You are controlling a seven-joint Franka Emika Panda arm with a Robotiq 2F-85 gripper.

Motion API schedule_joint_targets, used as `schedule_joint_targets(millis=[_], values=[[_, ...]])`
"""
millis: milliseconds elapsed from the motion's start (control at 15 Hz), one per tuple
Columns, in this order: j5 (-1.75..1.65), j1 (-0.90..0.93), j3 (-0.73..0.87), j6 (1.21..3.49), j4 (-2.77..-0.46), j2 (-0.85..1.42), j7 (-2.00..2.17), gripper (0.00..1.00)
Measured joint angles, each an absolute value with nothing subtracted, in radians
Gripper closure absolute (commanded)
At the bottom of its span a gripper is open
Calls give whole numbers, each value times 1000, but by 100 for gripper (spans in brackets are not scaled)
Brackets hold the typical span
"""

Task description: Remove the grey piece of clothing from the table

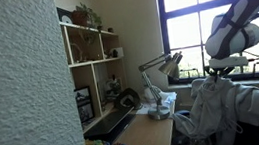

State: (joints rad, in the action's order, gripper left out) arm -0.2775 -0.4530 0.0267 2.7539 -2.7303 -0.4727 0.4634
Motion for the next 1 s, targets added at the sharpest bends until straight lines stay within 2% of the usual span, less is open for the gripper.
schedule_joint_targets(millis=[133,600,667,1000], values=[[-237,-383,18,2822,-2724,-407,429,55],[-93,-241,62,2863,-2651,-290,230,3],[-79,-228,69,2863,-2642,-281,209,0],[191,-23,179,2863,-2610,-202,-98,0]])
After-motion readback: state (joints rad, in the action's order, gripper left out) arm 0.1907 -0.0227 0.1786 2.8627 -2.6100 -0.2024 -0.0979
